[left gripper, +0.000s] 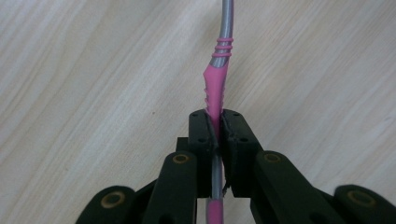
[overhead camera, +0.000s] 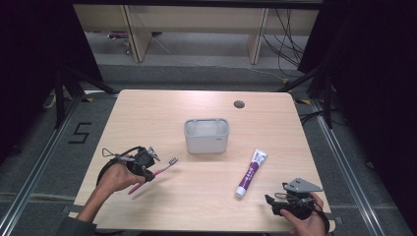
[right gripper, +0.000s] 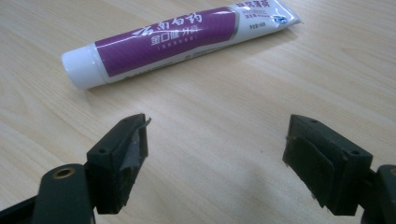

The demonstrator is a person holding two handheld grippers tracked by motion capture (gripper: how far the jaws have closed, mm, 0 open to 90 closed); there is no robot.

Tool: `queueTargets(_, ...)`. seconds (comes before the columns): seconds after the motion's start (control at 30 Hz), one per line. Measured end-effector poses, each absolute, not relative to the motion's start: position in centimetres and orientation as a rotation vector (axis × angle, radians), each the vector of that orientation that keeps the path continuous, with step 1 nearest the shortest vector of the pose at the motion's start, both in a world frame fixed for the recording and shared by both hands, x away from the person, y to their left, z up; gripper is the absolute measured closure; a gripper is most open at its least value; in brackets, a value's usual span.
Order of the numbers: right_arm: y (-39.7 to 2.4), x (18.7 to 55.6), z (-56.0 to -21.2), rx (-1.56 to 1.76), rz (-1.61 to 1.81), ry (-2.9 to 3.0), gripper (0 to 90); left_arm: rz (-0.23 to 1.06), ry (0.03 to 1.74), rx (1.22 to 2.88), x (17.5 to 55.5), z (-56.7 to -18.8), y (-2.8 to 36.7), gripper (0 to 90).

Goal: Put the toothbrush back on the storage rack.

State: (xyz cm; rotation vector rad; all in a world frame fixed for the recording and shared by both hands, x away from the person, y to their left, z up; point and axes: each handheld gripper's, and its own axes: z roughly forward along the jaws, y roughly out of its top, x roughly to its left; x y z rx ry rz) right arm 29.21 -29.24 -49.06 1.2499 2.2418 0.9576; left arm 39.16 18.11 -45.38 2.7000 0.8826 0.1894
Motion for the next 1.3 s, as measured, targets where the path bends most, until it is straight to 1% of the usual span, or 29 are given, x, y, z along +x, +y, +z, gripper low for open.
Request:
queueTargets(0.1, -29.3, 29.1, -49.0, 1.251, 0.946, 2.237, 22.2, 0.203, 0.904, 2.618, 39.1, -44.6, 18.7, 82.3)
queueTargets(0.13, -29.3, 29.1, -49.0, 1.251, 0.946, 2.237, 22.2, 0.203, 0.904, 2.618, 39.1, -44.6, 18.7, 82.3)
queueTargets(0.17, -29.3, 29.2, -49.0, 1.253, 0.954, 2.238, 22.2, 0.224, 0.917, 2.572, 39.0, -44.3, 18.9, 82.3)
queueTargets(0.27, -29.4, 29.2, -49.0, 1.227, 0.942, 2.236, 22.2, 0.237, 0.921, 2.545, 39.1, -44.0, 19.2, 82.2)
queueTargets(0.3, -29.3, 29.2, -49.0, 1.252, 0.954, 2.239, 22.2, 0.271, 0.939, 2.522, 39.1, -43.6, 19.4, 82.2)
queueTargets(0.43, -29.3, 29.2, -48.9, 1.250, 0.944, 2.236, 22.2, 0.295, 0.963, 2.473, 39.0, -43.3, 19.7, 82.2)
queueTargets(0.5, -29.3, 29.3, -49.1, 1.227, 0.965, 2.238, 22.2, 0.331, 0.966, 2.429, 39.2, -43.1, 20.1, 82.2)
queueTargets(0.67, -29.3, 29.2, -49.0, 1.252, 0.952, 2.236, 22.2, 0.348, 0.973, 2.395, 39.3, -42.9, 20.4, 82.2)
queueTargets(0.7, -29.3, 29.2, -49.0, 1.255, 0.946, 2.238, 22.2, 0.375, 0.982, 2.365, 39.3, -42.9, 20.3, 82.2)
queueTargets(0.77, -29.5, 29.3, -49.1, 1.215, 0.956, 2.234, 22.2, 0.353, 0.937, 2.349, 39.3, -42.6, 20.4, 82.2)
queueTargets(0.8, -29.4, 29.4, -49.2, 1.217, 0.966, 2.240, 22.2, 0.369, 0.932, 2.335, 39.3, -42.5, 20.4, 82.2)
queueTargets(0.83, -29.5, 29.4, -49.2, 1.202, 0.950, 2.240, 22.2, 0.390, 0.948, 2.293, 39.2, -42.6, 20.2, 82.2)
queueTargets(0.87, -29.5, 29.4, -49.2, 1.202, 0.950, 2.240, 22.2, 0.390, 0.948, 2.293, 39.2, -42.6, 20.2, 82.2)
queueTargets(0.9, -29.3, 29.2, -49.1, 1.280, 0.955, 2.235, 22.2, 0.409, 0.949, 2.259, 39.2, -42.6, 20.2, 82.2)
queueTargets(1.0, -29.4, 29.3, -49.1, 1.242, 0.964, 2.230, 22.2, 0.433, 0.931, 2.227, 39.4, -42.2, 20.4, 82.2)
queueTargets(1.07, -29.4, 29.3, -49.1, 1.252, 0.958, 2.229, 22.2, 0.454, 0.922, 2.163, 39.4, -41.8, 20.4, 82.2)
queueTargets(1.13, -29.3, 29.2, -49.1, 1.272, 0.967, 2.232, 22.2, 0.457, 0.920, 2.138, 39.4, -41.7, 20.4, 82.2)
queueTargets(1.17, -29.4, 29.2, -49.0, 1.261, 0.954, 2.232, 22.3, 0.461, 0.927, 2.087, 39.5, -41.6, 20.3, 82.2)
queueTargets(1.27, -29.5, 29.4, -49.2, 1.220, 0.962, 2.237, 22.3, 0.469, 0.934, 2.046, 39.7, -41.5, 20.3, 82.3)
queueTargets(1.3, -29.4, 29.3, -49.1, 1.269, 0.962, 2.235, 22.3, 0.474, 0.945, 2.023, 39.7, -41.4, 20.3, 82.2)
